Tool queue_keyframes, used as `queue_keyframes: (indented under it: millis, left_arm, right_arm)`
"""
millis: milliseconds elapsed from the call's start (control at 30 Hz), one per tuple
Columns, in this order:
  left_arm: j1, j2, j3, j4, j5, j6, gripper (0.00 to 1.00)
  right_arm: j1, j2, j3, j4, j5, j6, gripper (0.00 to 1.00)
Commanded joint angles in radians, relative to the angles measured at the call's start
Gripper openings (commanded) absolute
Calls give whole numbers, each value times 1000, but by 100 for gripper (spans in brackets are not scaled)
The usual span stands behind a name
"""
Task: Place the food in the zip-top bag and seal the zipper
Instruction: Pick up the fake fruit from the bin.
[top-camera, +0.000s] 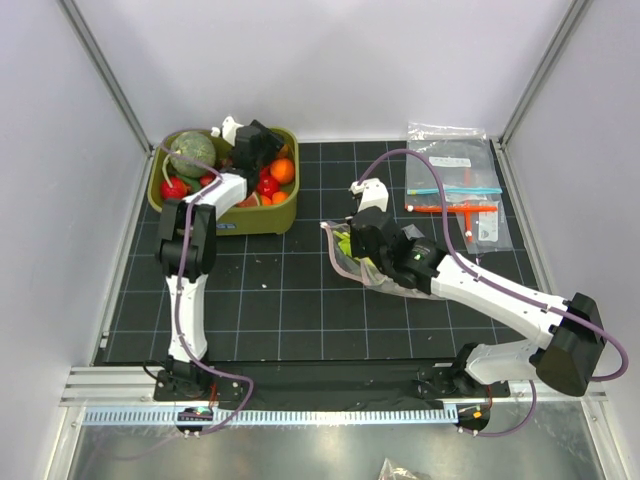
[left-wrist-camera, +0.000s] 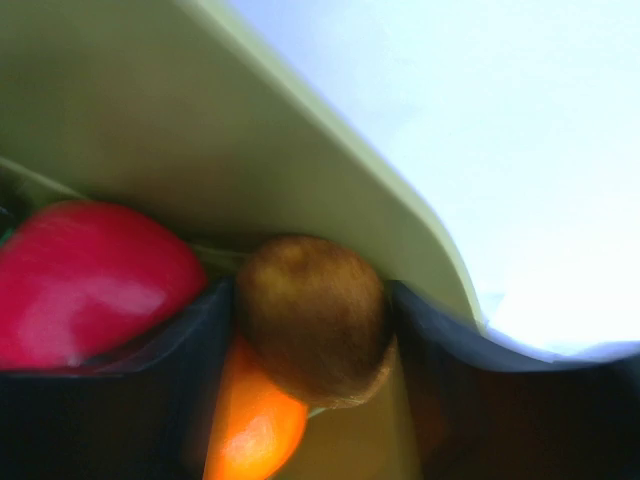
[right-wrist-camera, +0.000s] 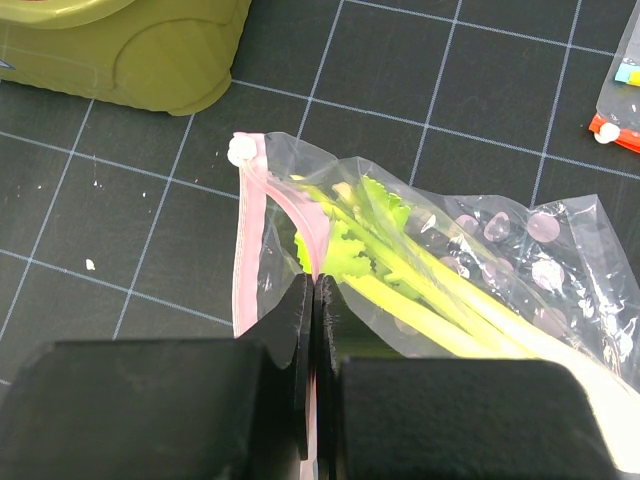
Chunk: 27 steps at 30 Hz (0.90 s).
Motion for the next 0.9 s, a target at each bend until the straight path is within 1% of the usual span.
queue_keyframes:
  millis: [0,67,100,133,200,233,333,467,567,600,667,733,800,833,867]
  left_arm:
    - [7,15,-59,137,1,-54,47]
    - [8,-22,-93,200,-31,-48,29]
    - [8,-36,-115,208,-39,-38,16]
    - [8,-69,-122,199,-45,-29,15]
    - [7,-111,-150,180,-57,-9,16]
    - [8,-156,-191,177,-72,-3,17]
    - [5,-243,-260,191,-94,21,18]
    - [4,-406,-358,161,-92,87,18]
    - [4,-494,-453,160,-106,60,18]
    - [2,-549,-472,159,-96,52,18]
    - [-3,-598,-510,145,-74,49,18]
    - [-15,-667,-523,108,-14,52,18]
    - [-41,-720,-575,62,16,26,18]
    - [-55,-781,-605,70,21,14,18]
    - [-70,-806,-671,81,20,0,18]
  right_arm:
    - [-1,-31,6,54,15,-6,3]
    - [-3,-27,12,49,14,-6,3]
    - [-3,-27,15,44,11,-7,3]
    - [-3,-25,20,43,8,-7,3]
    - [-3,-28,14,46,6,-7,3]
    - [-3,-33,14,46,8,-6,3]
    - [-3,-37,11,49,8,-4,2]
    - [-3,-45,9,54,3,-6,2]
    - [-3,-59,-3,73,3,-7,1]
    - [-3,-62,-9,78,3,-9,1]
    - [-3,-65,-14,86,6,-9,1]
    - [-3,-74,-17,87,5,-9,1]
    - [-3,-90,-18,86,0,-7,1]
    - [-3,-97,-21,87,-6,-3,1]
    - [-3,-105,-28,98,-8,-3,1]
